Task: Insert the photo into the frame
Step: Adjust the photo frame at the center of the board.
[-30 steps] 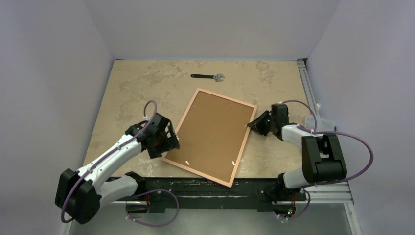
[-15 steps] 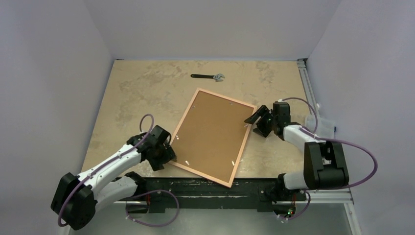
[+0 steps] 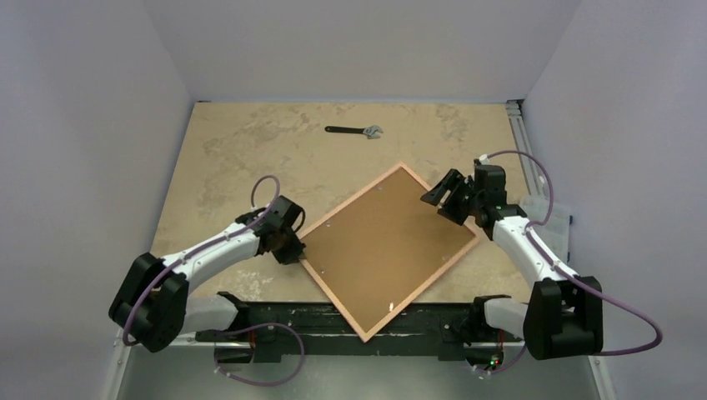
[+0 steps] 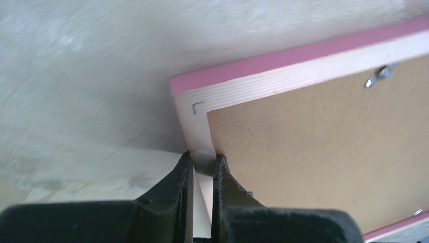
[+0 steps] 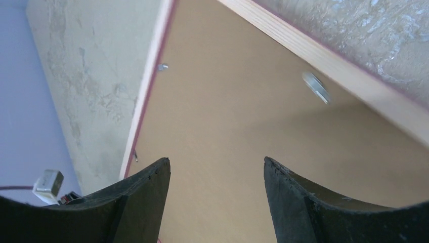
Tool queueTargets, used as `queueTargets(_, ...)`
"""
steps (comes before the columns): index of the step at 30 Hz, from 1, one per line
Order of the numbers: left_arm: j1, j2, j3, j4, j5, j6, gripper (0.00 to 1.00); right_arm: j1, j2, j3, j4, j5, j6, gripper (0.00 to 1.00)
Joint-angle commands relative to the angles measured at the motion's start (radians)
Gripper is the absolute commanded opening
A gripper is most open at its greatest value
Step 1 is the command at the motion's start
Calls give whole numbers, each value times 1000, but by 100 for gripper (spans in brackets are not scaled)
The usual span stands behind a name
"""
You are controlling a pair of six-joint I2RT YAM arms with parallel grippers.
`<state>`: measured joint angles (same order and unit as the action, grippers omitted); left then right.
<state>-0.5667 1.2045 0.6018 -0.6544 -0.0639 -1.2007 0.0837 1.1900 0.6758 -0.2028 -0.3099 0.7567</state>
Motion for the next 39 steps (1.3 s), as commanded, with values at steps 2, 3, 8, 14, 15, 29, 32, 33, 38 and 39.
queueTargets(2,-9,175,96,57,-66,337,0,-1,-30,65,-103,-10,-91,66)
queueTargets(3,-3,215,120,62,-70,365,0,-2,-30,71,-114,0,-99,66)
queueTargets(8,45,412,287,48,-58,445,0,-2,-30,106,-167,78,-139,67)
queueTargets(14,62,391,410,-18,-51,482,42,-1,-4,158,-246,216,-186,76)
queueTargets(15,63,360,413,-23,-44,483,52,-2,1,160,-250,240,-186,78)
queueTargets(29,94,-42,83,126,229,316,97,-140,200,168,-290,403,-155,93)
queueTargets(32,112,-54,41,178,274,284,98,-204,230,143,-275,373,-165,93)
queueTargets(33,119,-50,32,196,291,279,97,-215,242,138,-270,363,-170,93)
queueTargets(38,126,-2,16,262,350,251,98,-225,285,141,-268,282,-203,93)
queueTargets(39,125,6,13,277,358,244,98,-225,291,140,-267,253,-208,92)
